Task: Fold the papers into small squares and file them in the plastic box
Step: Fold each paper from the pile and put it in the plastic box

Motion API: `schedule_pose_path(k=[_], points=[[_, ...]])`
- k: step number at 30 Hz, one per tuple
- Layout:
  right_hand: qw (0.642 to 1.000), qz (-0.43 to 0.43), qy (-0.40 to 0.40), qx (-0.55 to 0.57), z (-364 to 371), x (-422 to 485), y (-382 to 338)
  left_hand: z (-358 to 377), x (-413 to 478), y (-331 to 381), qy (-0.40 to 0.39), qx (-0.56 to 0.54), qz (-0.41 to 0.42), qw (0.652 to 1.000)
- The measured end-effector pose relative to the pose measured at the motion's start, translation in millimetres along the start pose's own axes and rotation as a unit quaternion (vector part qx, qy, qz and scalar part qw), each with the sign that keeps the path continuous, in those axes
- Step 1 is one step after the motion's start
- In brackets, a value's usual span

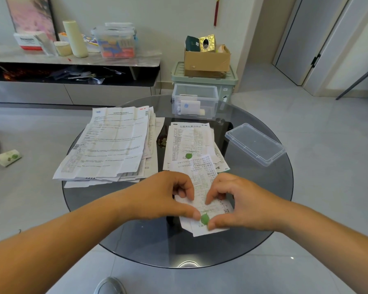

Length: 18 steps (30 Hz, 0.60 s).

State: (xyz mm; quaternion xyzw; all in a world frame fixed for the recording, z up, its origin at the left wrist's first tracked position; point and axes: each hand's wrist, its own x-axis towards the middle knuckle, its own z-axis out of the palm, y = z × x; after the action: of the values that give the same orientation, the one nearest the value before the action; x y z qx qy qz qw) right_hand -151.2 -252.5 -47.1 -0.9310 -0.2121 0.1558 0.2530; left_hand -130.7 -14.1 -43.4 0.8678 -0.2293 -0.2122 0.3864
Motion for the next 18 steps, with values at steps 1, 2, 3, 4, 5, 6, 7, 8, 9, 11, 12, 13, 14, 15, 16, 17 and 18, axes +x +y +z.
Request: schedule_pose_path(k=[1,2,3,4,5,6,7,8,9,11,12,13,14,15,16,17,18], points=[[1.0,-0.002,-0.01,-0.011,1.2,0.8,1.2,0.8,-1.2,0.9,-0.019,0.024,-0.002,1.0],[1.0,-0.006,-0.016,-0.022,2.0,1.4,2.2,2.6,-1.9,1.9,-0.032,0.057,0.001,0.998],[0.999,-0.01,-0.02,-0.03,2.1,2.0,2.8,5.2,-1.4,2.3,-0.038,0.095,0.011,0.995],[0.999,-0.013,-0.021,-0.032,1.9,3.0,3.1,7.8,-0.3,1.7,-0.037,0.127,0.024,0.991],[0.999,-0.015,-0.021,-0.028,1.2,4.1,3.1,10.3,1.4,0.9,-0.031,0.148,0.034,0.988],[0.999,-0.017,-0.019,-0.023,1.0,5.3,3.7,12.1,3.0,-0.1,-0.023,0.155,0.04,0.987],[0.999,-0.022,-0.015,-0.018,1.4,6.5,4.0,13.4,4.4,-0.6,-0.015,0.153,0.044,0.987],[0.999,-0.027,-0.009,-0.014,2.0,7.8,4.6,14.1,5.6,-0.2,-0.01,0.148,0.047,0.988],[0.999,-0.031,-0.003,-0.009,2.6,9.0,4.7,14.0,6.4,0.0,-0.008,0.14,0.048,0.989],[1.0,-0.028,0.008,0.007,3.9,10.6,4.3,10.9,5.6,1.1,-0.014,0.108,0.041,0.993],[1.0,-0.022,0.01,0.018,4.1,10.9,4.0,7.5,5.0,1.2,-0.025,0.09,0.033,0.995],[0.999,-0.016,0.012,0.031,4.3,10.9,3.7,3.4,4.5,0.6,-0.04,0.075,0.025,0.996],[0.999,-0.009,0.016,0.046,4.2,11.1,3.9,-1.3,4.3,-0.2,-0.053,0.067,0.023,0.996],[0.998,-0.003,0.022,0.06,4.0,11.2,3.8,-5.4,4.1,-1.5,-0.06,0.064,0.023,0.996],[0.997,0.003,0.029,0.073,3.4,11.6,3.8,-8.4,3.7,-2.1,-0.059,0.06,0.026,0.996],[0.996,0.008,0.034,0.085,2.7,12.6,3.2,-10.5,3.3,-2.6,-0.051,0.061,0.028,0.996],[0.994,0.017,0.035,0.1,2.1,13.2,2.9,-11.0,2.8,-1.9,-0.037,0.073,0.034,0.996]])
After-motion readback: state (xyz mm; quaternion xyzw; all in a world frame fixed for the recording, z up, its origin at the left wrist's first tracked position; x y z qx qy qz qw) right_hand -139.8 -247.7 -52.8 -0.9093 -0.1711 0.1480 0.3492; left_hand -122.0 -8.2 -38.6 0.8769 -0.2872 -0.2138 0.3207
